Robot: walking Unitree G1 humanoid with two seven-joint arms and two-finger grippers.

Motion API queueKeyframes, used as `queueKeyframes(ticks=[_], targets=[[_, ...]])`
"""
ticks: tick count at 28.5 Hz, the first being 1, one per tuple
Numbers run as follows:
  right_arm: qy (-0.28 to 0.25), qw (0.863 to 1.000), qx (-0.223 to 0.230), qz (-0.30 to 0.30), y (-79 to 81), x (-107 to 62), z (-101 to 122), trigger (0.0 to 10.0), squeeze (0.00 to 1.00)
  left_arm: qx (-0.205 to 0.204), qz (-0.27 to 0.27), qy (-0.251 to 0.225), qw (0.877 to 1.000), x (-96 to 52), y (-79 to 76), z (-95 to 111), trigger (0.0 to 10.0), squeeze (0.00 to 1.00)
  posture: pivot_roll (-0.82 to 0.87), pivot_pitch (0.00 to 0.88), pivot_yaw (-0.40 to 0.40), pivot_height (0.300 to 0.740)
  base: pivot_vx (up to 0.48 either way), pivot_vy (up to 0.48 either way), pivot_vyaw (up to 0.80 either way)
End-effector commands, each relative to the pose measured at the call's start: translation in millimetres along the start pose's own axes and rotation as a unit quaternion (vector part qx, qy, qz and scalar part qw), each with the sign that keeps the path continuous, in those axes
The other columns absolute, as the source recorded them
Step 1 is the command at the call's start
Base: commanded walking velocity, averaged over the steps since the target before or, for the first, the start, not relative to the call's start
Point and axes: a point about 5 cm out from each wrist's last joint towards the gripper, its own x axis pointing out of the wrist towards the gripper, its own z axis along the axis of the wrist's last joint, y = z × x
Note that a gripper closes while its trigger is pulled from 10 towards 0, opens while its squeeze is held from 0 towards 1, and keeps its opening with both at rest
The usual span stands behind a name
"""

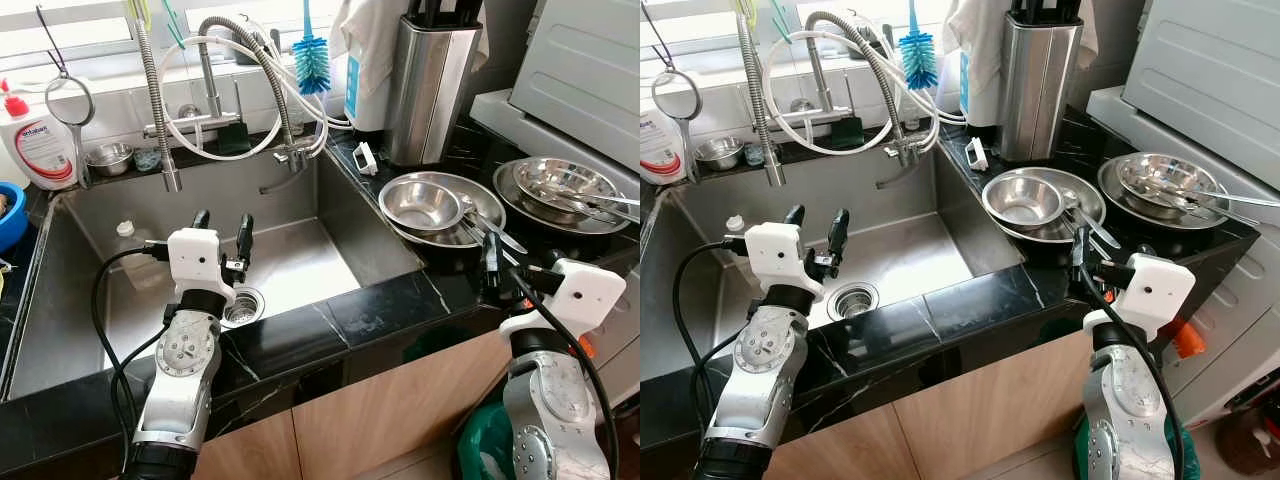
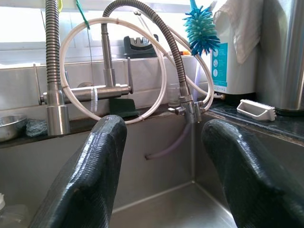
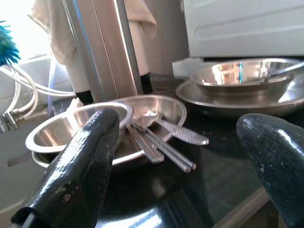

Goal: Kitchen organization

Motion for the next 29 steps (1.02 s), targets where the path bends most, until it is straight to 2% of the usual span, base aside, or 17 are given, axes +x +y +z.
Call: queueKeyframes(ticks=[1,9,15,24,25,26,27,29], targets=[[0.026,1.000,0.005,-0.004,-1.6,-1.0,-9,10.0,0.00,0.010,-0.001,0.001,1.000,-2.1,1.6,-1,10.0,0.00,-0.14,0.000,0.040,0.740,0.000,0.000,0.00],[0.026,1.000,0.017,0.005,5.2,1.8,-10,10.0,0.00,0.012,-0.001,0.000,1.000,-2.3,2.0,-1,10.0,0.00,-0.14,0.000,0.040,0.740,0.000,0.000,0.00],[0.047,0.999,0.025,0.003,4.5,1.3,-17,10.0,0.00,0.015,-0.004,0.002,1.000,-3.3,1.4,-2,10.0,0.00,-0.14,0.000,0.042,0.740,0.000,0.000,0.00],[0.045,0.998,0.042,-0.007,5.9,5.2,-18,10.0,0.00,0.023,-0.008,0.007,1.000,-3.9,2.4,-2,10.0,0.00,-0.13,0.000,0.048,0.740,0.000,0.000,0.00],[0.044,0.998,0.043,-0.006,6.4,5.2,-18,9.6,0.00,0.024,-0.008,0.007,1.000,-4.3,2.7,-2,10.0,0.00,-0.12,0.000,0.050,0.740,0.000,0.000,0.00],[0.044,0.998,0.043,-0.006,6.4,5.2,-18,9.6,0.00,0.024,-0.008,0.007,1.000,-4.3,2.7,-2,10.0,0.00,-0.12,0.000,0.050,0.740,0.000,0.000,0.00],[0.041,0.998,0.043,-0.007,6.8,5.5,-17,10.0,0.00,0.024,-0.008,0.007,1.000,-4.6,3.0,-2,10.0,0.00,-0.12,0.000,0.054,0.740,0.000,0.000,0.00],[0.037,0.998,0.043,-0.012,5.4,7.2,-16,10.0,0.00,0.025,-0.008,0.008,1.000,-5.3,3.6,-2,10.0,0.00,-0.12,0.000,0.053,0.740,0.000,0.000,0.00]])
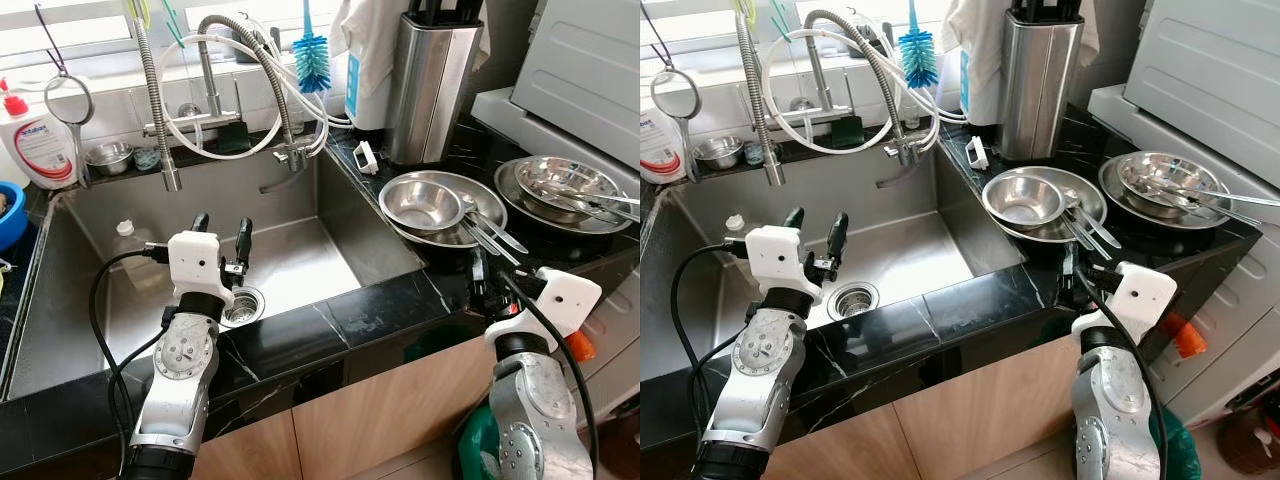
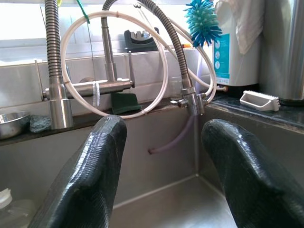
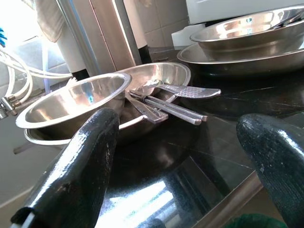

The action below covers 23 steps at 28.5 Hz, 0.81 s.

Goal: Kitchen organization

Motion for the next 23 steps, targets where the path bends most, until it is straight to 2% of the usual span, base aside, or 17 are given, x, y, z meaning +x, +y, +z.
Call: queueKeyframes(ticks=[1,4,5,6,7,8,9,10,11,19,20,21,22,23], targets=[[-0.005,1.000,0.003,-0.005,-0.3,2.5,1.8,10.0,0.00,0.013,-0.006,0.000,1.000,-1.6,1.7,1.3,10.0,0.00,-0.12,0.000,0.053,0.740,0.000,0.000,0.00],[-0.014,1.000,0.002,-0.006,-1.2,4.1,4.9,10.0,0.00,0.013,-0.006,0.001,1.000,-1.5,1.7,0.9,10.0,0.00,-0.12,0.000,0.055,0.740,0.000,0.000,0.00],[-0.019,1.000,0.003,-0.006,-1.3,4.9,6.4,8.2,0.00,0.014,-0.006,0.001,1.000,-1.5,1.6,0.6,10.0,0.00,-0.13,0.000,0.055,0.740,0.000,0.000,0.00],[-0.022,1.000,0.005,-0.006,-1.1,5.7,7.6,3.8,0.00,0.013,-0.007,0.001,1.000,-1.3,1.3,0.4,10.0,0.00,-0.13,0.000,0.055,0.740,0.000,0.000,0.00],[-0.024,1.000,0.005,-0.006,-0.9,6.6,8.3,2.9,0.00,0.013,-0.007,0.001,1.000,-1.0,0.8,0.5,10.0,0.00,-0.13,0.000,0.055,0.740,0.000,0.000,0.00],[-0.024,1.000,0.005,-0.006,-0.7,8.7,8.4,3.4,0.00,0.012,-0.008,-0.001,1.000,0.1,-0.4,0.8,10.0,0.00,-0.13,0.000,0.054,0.740,0.000,0.000,0.00],[-0.023,1.000,0.004,-0.005,-0.5,10.0,8.2,5.3,0.00,0.012,-0.009,-0.001,1.000,0.9,-1.0,0.7,10.0,0.00,-0.13,0.000,0.053,0.740,0.000,0.000,0.00],[-0.023,1.000,0.004,-0.005,-0.4,10.2,8.2,5.3,0.00,0.012,-0.009,-0.001,1.000,1.0,-1.1,0.7,10.0,0.00,-0.13,0.000,0.053,0.740,0.000,0.000,0.00],[-0.021,1.000,0.003,-0.001,1.0,11.3,7.8,10.0,0.00,0.012,-0.010,-0.002,1.000,1.3,-1.5,0.4,10.0,0.00,-0.13,0.000,0.054,0.740,0.000,0.000,0.00],[-0.021,1.000,0.004,0.005,4.0,11.6,5.8,10.0,0.00,0.010,-0.016,-0.004,1.000,1.4,-4.2,-0.1,10.0,0.00,-0.13,0.000,0.053,0.740,0.000,0.000,0.00],[-0.020,1.000,0.004,0.005,4.2,11.8,5.5,7.3,0.00,0.010,-0.016,-0.004,1.000,1.6,-4.7,0.0,10.0,0.00,-0.13,0.000,0.053,0.740,0.000,0.000,0.00],[-0.020,1.000,0.006,0.006,5.0,12.2,5.0,0.8,0.00,0.010,-0.017,-0.004,1.000,1.6,-5.2,-0.2,10.0,0.00,-0.13,0.000,0.055,0.740,0.000,0.000,0.00],[-0.020,1.000,0.006,0.006,5.0,12.2,5.0,0.8,0.00,0.010,-0.017,-0.004,1.000,1.6,-5.2,-0.2,10.0,0.00,-0.13,0.000,0.055,0.740,0.000,0.000,0.00],[-0.020,1.000,0.007,0.007,5.7,12.2,4.8,0.0,0.00,0.010,-0.019,-0.004,1.000,1.4,-5.8,-0.5,10.0,0.00,-0.14,0.000,0.055,0.740,0.000,0.000,0.00]])
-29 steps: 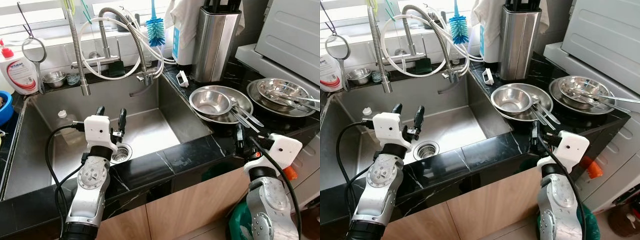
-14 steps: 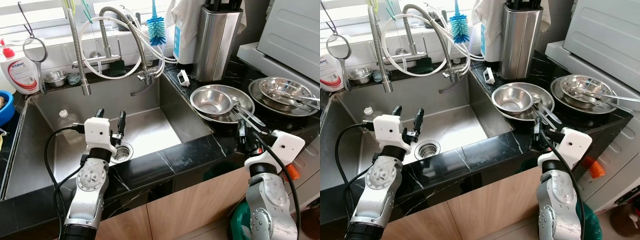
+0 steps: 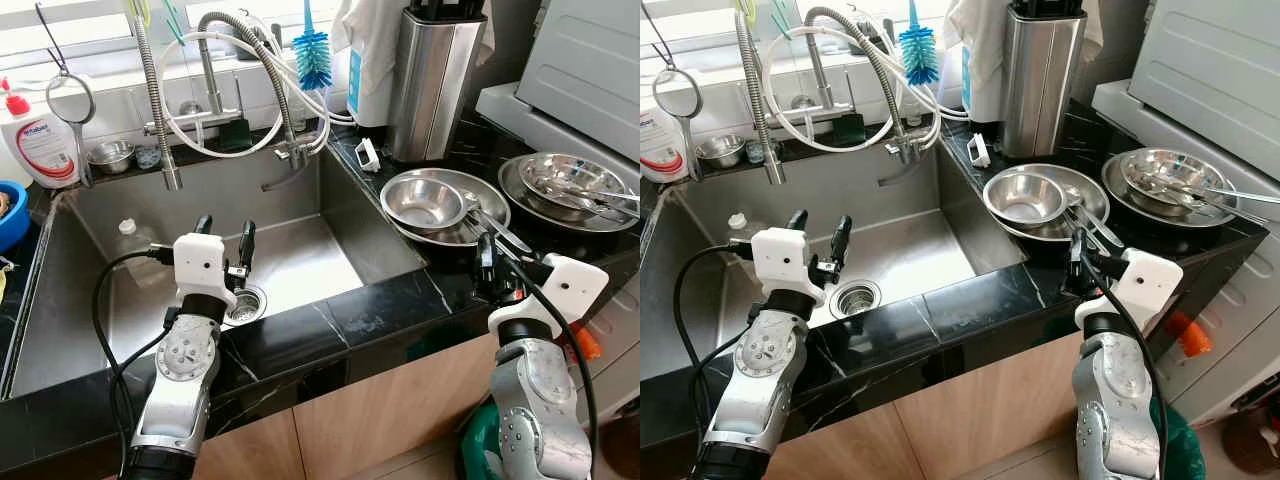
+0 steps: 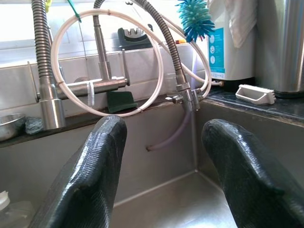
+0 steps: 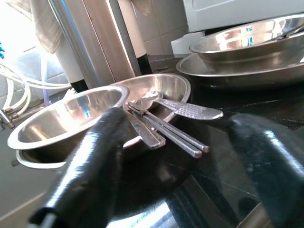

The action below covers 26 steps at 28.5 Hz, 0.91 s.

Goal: Kitchen organization

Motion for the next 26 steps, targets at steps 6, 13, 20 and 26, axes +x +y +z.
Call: queueKeyframes(ticks=[6,13,20,26], targets=[[-0.002,1.000,0.011,0.013,8.5,3.0,-2,0.0,0.00,0.007,-0.015,-0.006,1.000,3.9,-2.9,-1,10.0,0.00,-0.13,0.000,0.053,0.740,0.000,0.000,0.00],[-0.009,1.000,0.016,0.023,15.3,8.7,0,0.0,0.00,0.012,-0.011,-0.011,1.000,6.8,-0.1,-1,10.0,0.00,-0.13,0.000,0.055,0.740,0.000,0.000,0.00],[-0.020,0.999,0.022,0.029,18.3,9.1,4,0.0,0.00,0.012,-0.010,-0.012,1.000,5.3,0.3,0,10.0,0.00,-0.13,0.000,0.053,0.740,0.000,0.000,0.00],[-0.025,0.999,0.023,0.032,20.0,9.4,6,0.0,0.00,0.014,-0.009,-0.015,1.000,6.6,0.8,0,10.0,0.00,-0.13,0.000,0.054,0.740,0.000,0.000,0.00]])
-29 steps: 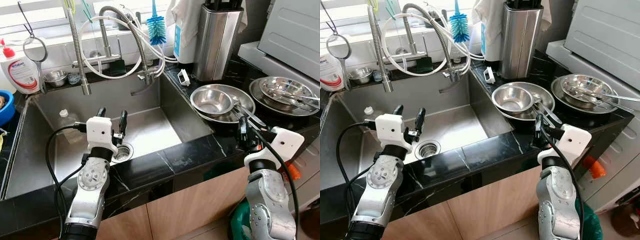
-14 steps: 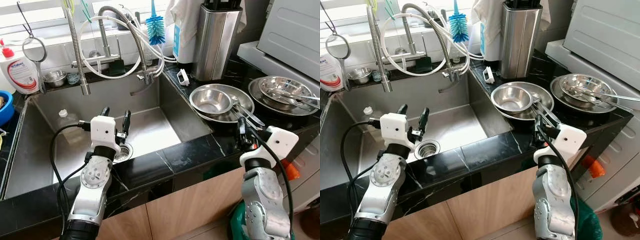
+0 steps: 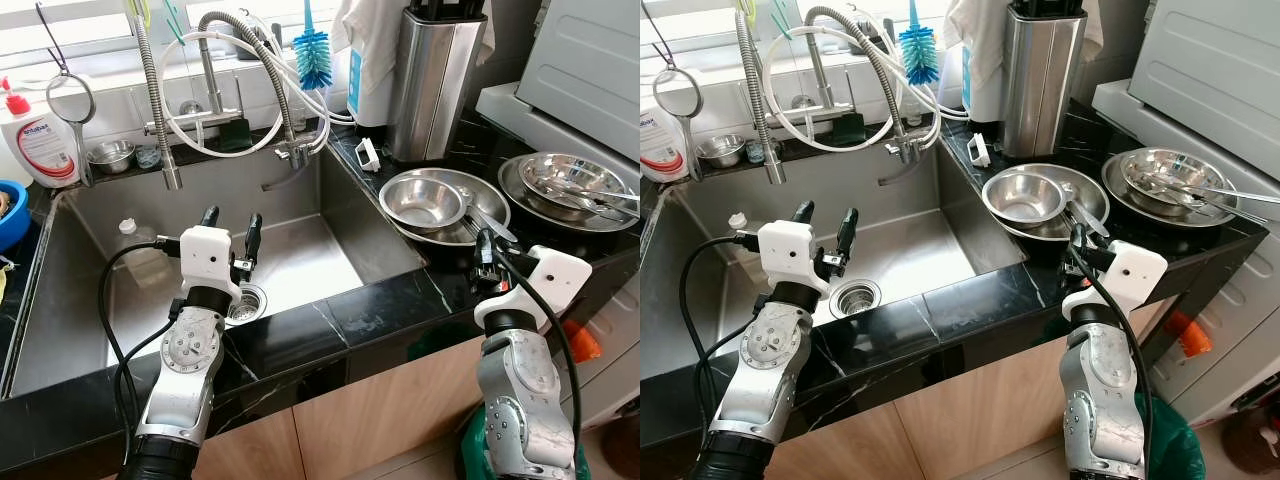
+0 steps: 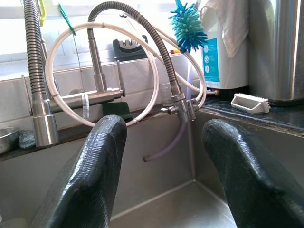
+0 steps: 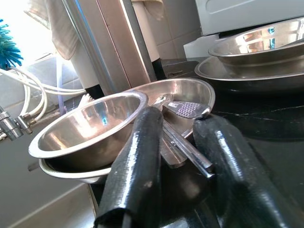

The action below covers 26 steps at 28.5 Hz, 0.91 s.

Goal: Kitchen organization

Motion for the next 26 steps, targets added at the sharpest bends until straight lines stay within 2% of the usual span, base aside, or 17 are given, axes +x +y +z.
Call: queueKeyframes(ticks=[1,9,11,17,18,19,20,21,26], targets=[[-0.014,1.000,0.004,0.016,7.3,3.0,5,0.0,0.00,0.010,0.000,0.004,1.000,-1.2,3.2,-3,10.0,0.00,-0.13,0.000,0.054,0.740,0.000,0.000,0.00],[-0.025,1.000,0.003,0.019,9.5,6.2,12,0.0,0.00,0.010,0.003,0.003,1.000,0.1,5.0,-3,10.0,0.00,-0.13,0.000,0.052,0.740,0.000,0.000,0.00],[-0.030,0.999,0.003,0.018,9.7,7.0,14,0.9,0.00,0.010,0.002,0.003,1.000,0.2,4.5,-3,10.0,0.00,-0.13,0.000,0.052,0.740,0.000,0.000,0.00],[-0.049,0.999,-0.003,0.014,9.5,9.0,23,0.1,0.00,0.009,0.000,0.002,1.000,0.8,3.3,-2,10.0,0.00,-0.13,0.000,0.054,0.740,0.000,0.000,0.00],[-0.051,0.999,-0.004,0.013,9.6,9.6,24,1.1,0.00,0.008,0.000,0.002,1.000,1.3,3.2,-2,10.0,0.00,-0.13,0.000,0.056,0.740,0.000,0.000,0.00],[-0.052,0.999,-0.005,0.012,9.7,9.9,24,3.1,0.00,0.008,-0.001,0.002,1.000,1.5,3.1,-2,10.0,0.00,-0.13,0.000,0.056,0.740,0.000,0.000,0.00],[-0.052,0.999,-0.008,0.010,9.5,10.0,24,7.3,0.00,0.008,-0.001,0.001,1.000,1.8,3.0,-2,10.0,0.00,-0.13,0.000,0.055,0.740,0.000,0.000,0.00],[-0.053,0.998,-0.010,0.008,9.5,10.4,25,10.0,0.00,0.008,-0.001,0.001,1.000,2.5,3.2,-2,10.0,0.00,-0.13,0.000,0.056,0.740,0.000,0.000,0.00],[-0.059,0.998,-0.012,0.005,9.4,10.8,29,10.0,0.00,0.009,-0.002,0.001,1.000,3.7,3.9,-1,10.0,0.00,-0.12,0.000,0.058,0.740,0.000,0.000,0.00]])
